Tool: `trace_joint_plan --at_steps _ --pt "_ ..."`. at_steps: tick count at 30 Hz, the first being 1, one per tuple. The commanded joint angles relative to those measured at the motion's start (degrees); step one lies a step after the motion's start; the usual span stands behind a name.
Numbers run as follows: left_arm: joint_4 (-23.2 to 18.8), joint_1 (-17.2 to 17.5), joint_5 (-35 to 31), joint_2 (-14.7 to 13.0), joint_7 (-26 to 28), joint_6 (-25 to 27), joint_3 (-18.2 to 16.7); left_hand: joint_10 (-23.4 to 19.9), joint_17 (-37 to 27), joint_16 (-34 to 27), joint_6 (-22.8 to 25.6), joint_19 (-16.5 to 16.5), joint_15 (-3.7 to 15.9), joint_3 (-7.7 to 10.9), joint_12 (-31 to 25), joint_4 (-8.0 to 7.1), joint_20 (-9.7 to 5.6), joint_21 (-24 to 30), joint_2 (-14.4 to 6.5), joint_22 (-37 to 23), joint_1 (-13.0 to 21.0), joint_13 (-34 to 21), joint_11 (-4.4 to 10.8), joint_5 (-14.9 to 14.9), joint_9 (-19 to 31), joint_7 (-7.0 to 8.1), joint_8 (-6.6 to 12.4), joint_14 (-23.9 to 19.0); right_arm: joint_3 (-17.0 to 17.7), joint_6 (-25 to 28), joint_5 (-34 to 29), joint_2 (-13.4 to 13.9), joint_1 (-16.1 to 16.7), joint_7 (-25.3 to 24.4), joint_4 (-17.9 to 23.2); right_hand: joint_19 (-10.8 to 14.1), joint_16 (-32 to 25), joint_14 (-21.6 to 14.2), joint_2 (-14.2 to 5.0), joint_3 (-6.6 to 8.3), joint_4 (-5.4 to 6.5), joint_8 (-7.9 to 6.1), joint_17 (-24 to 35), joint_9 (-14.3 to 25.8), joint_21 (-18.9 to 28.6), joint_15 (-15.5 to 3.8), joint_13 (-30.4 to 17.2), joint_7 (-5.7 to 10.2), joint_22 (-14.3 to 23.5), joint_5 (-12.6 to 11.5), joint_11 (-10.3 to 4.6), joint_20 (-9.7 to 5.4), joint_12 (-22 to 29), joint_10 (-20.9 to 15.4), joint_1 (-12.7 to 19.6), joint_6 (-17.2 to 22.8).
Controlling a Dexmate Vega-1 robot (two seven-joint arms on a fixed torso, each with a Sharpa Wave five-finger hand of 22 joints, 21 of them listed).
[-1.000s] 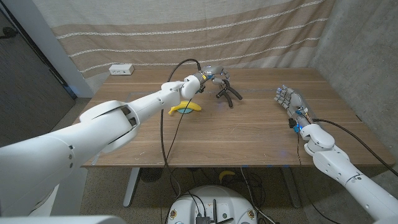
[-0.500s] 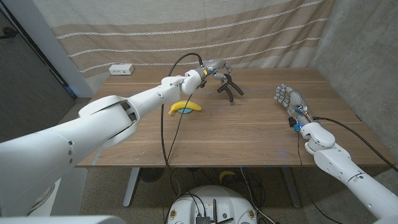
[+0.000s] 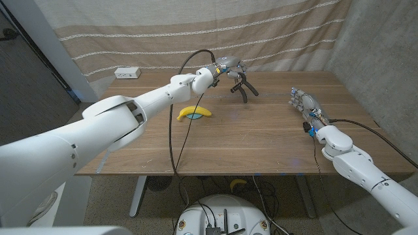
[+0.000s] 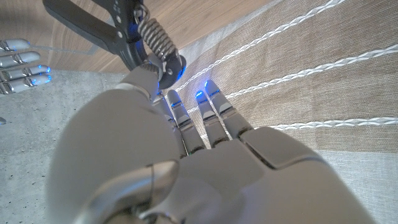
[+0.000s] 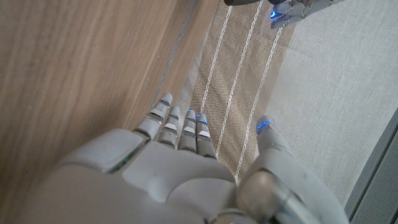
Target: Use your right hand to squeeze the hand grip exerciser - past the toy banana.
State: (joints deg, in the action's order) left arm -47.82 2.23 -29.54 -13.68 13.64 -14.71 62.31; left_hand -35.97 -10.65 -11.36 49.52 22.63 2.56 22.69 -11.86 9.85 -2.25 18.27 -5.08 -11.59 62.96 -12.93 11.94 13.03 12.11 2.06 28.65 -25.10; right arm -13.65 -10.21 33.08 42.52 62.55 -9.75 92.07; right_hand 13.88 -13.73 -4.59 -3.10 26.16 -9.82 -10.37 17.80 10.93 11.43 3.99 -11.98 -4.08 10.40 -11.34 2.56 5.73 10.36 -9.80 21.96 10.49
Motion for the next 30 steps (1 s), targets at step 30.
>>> trace_joint_plan --at_steps 30 --pt "-12.82 0.23 -5.53 -3.27 -2.15 2.63 -1.87 0.08 -0.08 0.21 2.09 -0.14 9.65 -0.24 0.08 0.04 -0.04 0.78 -0.89 -0.27 -0.52 -0.07 0.05 0.19 17.73 -2.17 9.25 0.42 -2.63 8.5 -12.31 3.9 -0.36 -6.91 8.89 -2.44 1.43 3.33 2.98 -1.57 0.43 -0.12 -0.15 0.08 -0.4 1.08 -0.12 -0.19 0.07 1.4 0.97 2.05 0.16 3.98 0.08 -3.77"
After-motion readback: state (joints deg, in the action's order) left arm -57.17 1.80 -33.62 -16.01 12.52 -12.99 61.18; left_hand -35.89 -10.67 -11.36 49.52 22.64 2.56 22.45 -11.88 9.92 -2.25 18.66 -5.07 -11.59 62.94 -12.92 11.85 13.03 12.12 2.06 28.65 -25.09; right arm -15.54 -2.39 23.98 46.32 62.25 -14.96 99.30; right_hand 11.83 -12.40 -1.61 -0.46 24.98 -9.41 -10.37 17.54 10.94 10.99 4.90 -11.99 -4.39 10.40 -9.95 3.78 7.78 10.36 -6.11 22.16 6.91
